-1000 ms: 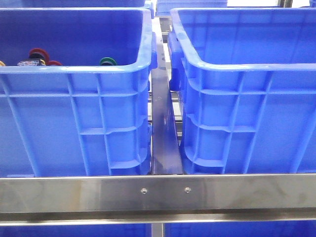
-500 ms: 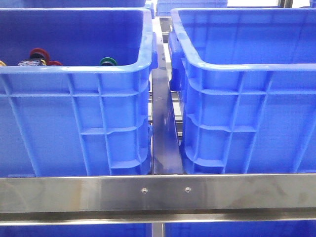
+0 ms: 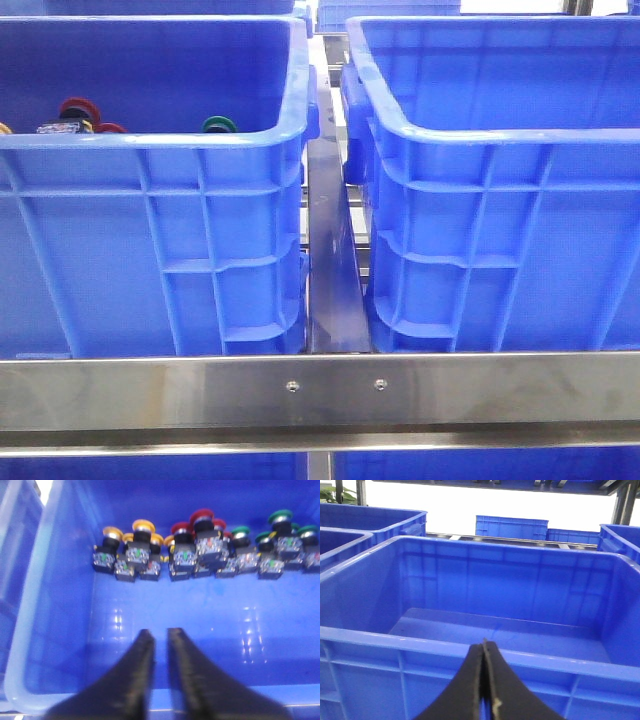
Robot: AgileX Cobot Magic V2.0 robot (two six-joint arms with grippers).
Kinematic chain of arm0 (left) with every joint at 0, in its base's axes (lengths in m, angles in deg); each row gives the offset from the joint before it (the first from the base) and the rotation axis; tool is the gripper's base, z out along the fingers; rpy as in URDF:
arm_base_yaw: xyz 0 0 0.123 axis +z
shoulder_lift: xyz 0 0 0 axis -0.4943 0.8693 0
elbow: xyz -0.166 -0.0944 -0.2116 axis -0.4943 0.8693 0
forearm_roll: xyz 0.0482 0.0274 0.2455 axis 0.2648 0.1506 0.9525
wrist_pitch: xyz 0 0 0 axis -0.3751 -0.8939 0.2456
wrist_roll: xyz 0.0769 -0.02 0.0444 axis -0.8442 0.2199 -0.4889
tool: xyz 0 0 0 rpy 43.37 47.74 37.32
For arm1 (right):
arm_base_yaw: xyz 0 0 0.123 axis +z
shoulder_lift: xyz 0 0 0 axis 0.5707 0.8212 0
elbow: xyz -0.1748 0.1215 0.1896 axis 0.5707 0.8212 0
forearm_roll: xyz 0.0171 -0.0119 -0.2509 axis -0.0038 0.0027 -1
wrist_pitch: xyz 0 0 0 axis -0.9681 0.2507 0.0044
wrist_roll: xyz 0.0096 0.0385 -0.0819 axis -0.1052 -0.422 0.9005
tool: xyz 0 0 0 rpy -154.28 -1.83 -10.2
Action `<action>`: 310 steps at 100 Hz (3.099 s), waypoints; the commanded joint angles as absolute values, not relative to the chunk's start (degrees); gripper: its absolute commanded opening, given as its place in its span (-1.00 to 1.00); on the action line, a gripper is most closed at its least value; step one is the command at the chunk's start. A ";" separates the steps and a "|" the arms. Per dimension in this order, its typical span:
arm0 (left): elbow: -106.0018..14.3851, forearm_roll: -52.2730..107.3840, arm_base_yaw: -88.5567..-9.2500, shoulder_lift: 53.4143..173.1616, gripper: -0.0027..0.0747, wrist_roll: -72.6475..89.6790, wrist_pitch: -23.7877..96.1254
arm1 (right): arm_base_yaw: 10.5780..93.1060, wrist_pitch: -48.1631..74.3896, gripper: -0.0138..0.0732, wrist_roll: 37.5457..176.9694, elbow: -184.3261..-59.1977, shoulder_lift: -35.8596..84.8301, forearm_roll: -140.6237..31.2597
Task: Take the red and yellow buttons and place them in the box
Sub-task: 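Lower the left gripper toward a red push-button in the button bin, then close the left gripper on the red button's base and lift it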
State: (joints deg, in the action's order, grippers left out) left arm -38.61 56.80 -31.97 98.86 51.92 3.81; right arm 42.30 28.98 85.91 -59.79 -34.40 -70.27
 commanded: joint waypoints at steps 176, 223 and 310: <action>-69.65 68.93 -43.31 154.54 0.50 72.80 16.72 | 42.10 33.74 -0.84 85.89 -59.84 -35.42 -70.69; -69.65 69.98 -43.31 157.16 0.31 73.53 16.62 | 42.10 33.74 -0.84 85.89 -59.84 -35.42 -70.69; -61.98 67.28 -48.40 140.21 -0.98 69.59 7.84 | 42.10 33.74 -0.84 85.89 -59.84 -35.42 -70.69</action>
